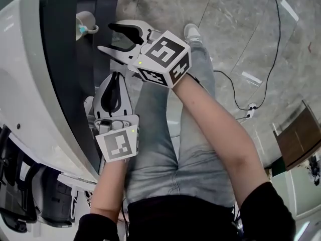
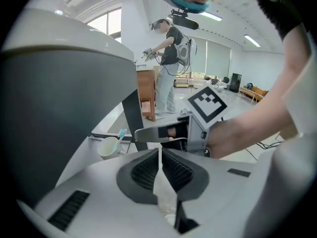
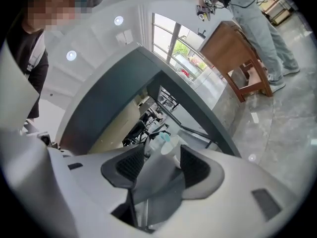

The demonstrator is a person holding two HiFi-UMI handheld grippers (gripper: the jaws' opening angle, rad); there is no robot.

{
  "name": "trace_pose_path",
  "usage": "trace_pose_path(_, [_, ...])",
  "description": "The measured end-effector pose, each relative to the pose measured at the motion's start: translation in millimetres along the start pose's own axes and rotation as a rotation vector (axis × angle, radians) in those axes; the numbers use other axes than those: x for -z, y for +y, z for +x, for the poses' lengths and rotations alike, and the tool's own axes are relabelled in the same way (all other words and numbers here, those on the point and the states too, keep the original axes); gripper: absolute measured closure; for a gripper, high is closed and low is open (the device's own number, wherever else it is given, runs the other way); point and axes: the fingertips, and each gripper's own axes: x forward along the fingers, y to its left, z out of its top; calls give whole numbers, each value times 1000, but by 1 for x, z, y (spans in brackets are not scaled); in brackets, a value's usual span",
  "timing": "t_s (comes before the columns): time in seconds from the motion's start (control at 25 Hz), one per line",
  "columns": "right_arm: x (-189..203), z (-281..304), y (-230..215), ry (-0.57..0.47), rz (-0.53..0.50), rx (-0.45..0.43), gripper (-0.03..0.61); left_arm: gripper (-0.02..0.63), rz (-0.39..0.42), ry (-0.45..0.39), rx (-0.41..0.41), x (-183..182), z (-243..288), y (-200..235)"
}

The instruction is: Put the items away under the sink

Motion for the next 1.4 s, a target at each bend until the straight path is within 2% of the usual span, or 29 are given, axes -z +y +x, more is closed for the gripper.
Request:
trace_pose_path(0.28, [-28, -52, 18, 86, -117, -17, 359, 578, -61, -122, -24, -49, -6, -14])
trace_pose_path(0.4, [-50, -73, 30, 92, -195, -17, 423, 578, -49, -178, -19, -77, -12, -18])
trace_pose_path(0.52, [-75, -95, 49, 102, -295, -25, 487, 578, -75, -232, -14, -103, -25, -20])
trace_pose_path(0.68, [-111, -114, 75, 128, -412, -77, 515, 578, -97, -304, -29, -136, -41, -17])
trace_pose_path(0.76, [-129, -123, 90, 117, -430, -92, 518, 578, -115, -332, -29, -149, -54, -15])
trace_pose_path(0.92, [-157, -141, 118, 122, -397, -54, 520, 578, -151, -375, -13, -171, -91, -12])
trace_pose_path(1.08, [-179, -151, 148, 151, -423, -70, 520, 578, -160, -421, -52, -193, -124, -5])
trace_pose_path(1.28, [-207, -157, 186, 153, -472, -66, 520, 578, -240, -477, -105, -217, -171, 8])
trace_pose_path(1.4, [-219, -162, 212, 161, -489, -75, 520, 578, -257, -495, -128, -228, -197, 15])
